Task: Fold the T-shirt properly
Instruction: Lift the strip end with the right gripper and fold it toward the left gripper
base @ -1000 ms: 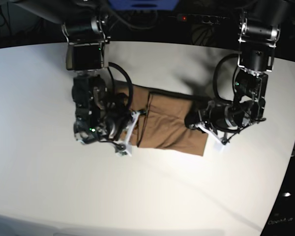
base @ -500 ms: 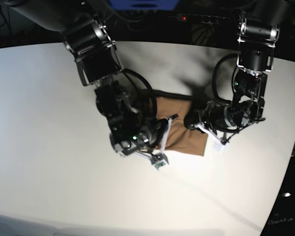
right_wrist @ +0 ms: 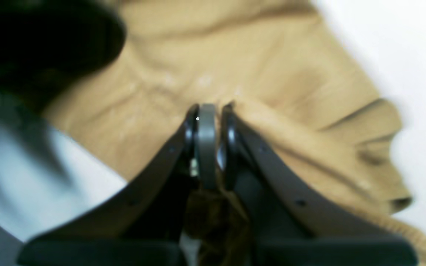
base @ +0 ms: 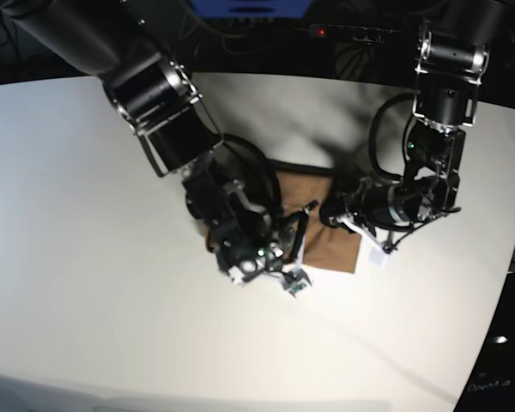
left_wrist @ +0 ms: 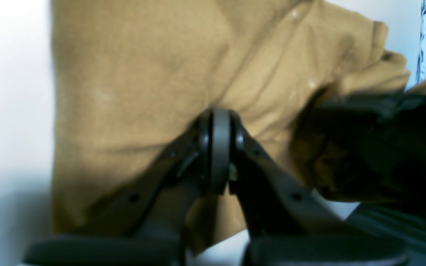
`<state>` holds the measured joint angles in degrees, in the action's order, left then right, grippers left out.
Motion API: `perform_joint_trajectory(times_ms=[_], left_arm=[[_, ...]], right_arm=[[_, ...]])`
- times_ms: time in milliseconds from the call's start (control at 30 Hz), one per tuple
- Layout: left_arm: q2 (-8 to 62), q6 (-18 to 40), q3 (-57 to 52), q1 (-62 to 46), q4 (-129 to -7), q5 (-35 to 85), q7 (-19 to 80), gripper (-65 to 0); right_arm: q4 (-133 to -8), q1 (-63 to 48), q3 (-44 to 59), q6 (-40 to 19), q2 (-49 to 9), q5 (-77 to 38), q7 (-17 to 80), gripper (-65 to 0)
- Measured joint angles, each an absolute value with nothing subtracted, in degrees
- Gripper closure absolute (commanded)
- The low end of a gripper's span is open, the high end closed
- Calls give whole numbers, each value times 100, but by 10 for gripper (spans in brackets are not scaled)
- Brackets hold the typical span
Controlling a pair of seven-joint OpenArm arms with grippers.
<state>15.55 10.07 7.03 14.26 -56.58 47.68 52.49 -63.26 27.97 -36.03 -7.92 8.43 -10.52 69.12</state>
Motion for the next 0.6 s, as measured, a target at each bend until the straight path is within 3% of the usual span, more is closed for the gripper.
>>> perform_joint_trajectory(times_ms=[233, 367, 533, 600], left_arm=[[1553, 1013, 703, 1426, -5658, 4781, 5262, -23], [1553, 1013, 703, 1426, -5658, 4781, 5262, -23], [1520, 1011, 703, 1426, -5658, 4779, 5256, -23], [1474, 1009, 703, 1431, -5658, 4764, 5216, -23]], right_arm=[[-5988, 3210, -3688, -788, 838, -1052, 6794, -4], [-5992, 3437, -4226, -725, 821, -1413, 6794, -4], [-5996, 3551, -4829, 110, 832, -2324, 6740, -4], [-5996, 3614, -5295, 176, 797, -2624, 6735, -4]])
